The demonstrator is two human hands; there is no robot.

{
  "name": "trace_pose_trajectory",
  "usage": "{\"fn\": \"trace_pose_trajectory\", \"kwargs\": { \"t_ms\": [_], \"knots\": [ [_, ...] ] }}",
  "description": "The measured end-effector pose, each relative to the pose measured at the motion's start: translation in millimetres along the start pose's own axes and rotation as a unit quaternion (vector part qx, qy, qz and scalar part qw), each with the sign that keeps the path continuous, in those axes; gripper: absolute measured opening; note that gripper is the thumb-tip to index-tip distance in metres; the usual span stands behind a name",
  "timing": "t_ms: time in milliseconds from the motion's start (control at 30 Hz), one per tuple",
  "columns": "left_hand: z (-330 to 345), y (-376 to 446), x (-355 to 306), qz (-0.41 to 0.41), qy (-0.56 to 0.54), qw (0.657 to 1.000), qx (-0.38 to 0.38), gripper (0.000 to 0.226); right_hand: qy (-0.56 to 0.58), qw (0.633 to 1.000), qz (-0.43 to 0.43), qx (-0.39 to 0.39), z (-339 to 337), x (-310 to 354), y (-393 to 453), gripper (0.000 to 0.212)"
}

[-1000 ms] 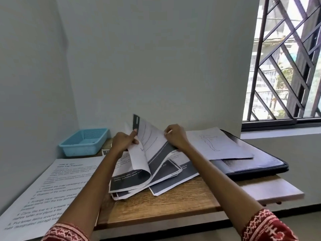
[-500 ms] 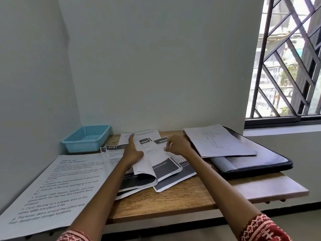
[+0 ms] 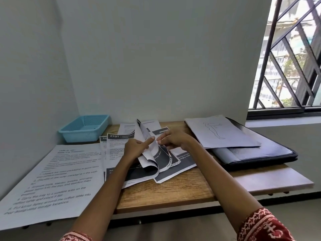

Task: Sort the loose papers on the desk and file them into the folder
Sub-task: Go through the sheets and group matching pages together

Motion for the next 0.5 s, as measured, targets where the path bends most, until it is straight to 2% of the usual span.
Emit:
{"fn": "trace_pose_trajectory", "kwargs": {
  "t_ms": [100,300,433,500],
  "knots": [
    [0,0,1,-0.012,0.001,1.000,0.002,0.052,0.010,1.000,0.011,0.014,5,-7,-1,0.009],
    [5,4,7,-0.024,0.014,0.999,0.030,0.015,0.062,0.997,0.018,0.043,10,-16,-3,0.016],
    [5,4,6,-0.015,0.006,0.999,0.034,0.017,0.076,0.996,0.023,0.050,10,-20,-1,0.018],
    [6,4,6,-0.017,-0.012,0.999,0.037,0.027,0.071,0.996,0.016,0.050,10,-18,-2,0.017]
  ]
}}
Point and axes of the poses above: each hand's wrist, its own y-axis towards the middle knuckle, its own z-axis out of the palm, x = y × z, the point moved 10 cm from there along y, towards the middle knuckle, and after that the axes turned 11 degrees about -z, right-handed, at the moved point
